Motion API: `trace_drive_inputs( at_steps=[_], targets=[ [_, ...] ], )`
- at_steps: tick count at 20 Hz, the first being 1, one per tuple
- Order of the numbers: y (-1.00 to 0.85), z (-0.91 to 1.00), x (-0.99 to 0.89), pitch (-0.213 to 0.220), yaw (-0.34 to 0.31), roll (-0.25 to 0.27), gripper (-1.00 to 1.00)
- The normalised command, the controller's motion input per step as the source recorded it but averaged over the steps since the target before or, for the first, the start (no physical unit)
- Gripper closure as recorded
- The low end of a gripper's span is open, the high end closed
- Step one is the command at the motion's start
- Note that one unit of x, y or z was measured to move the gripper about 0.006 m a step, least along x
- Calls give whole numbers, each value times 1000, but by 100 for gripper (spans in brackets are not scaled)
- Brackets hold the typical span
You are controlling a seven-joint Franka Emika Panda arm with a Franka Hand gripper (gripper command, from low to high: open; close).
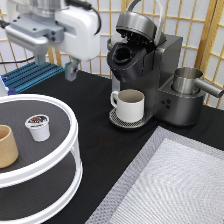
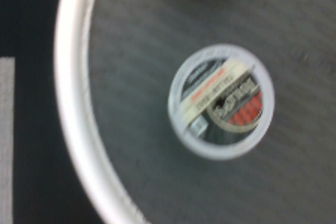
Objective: Make coffee
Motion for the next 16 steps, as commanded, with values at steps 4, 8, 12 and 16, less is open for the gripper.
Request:
trace_drive_inputs(
  at_steps=[4,8,12,16],
  targets=[
    [-158,-149,-582,-218,7,-96,-100],
    [-179,-444,-439,-130,19,-49,-100],
    [-21,-309,-271,-152,34,-108,-100],
    [-32,-396,-218,-76,58,-96,-100]
  ],
)
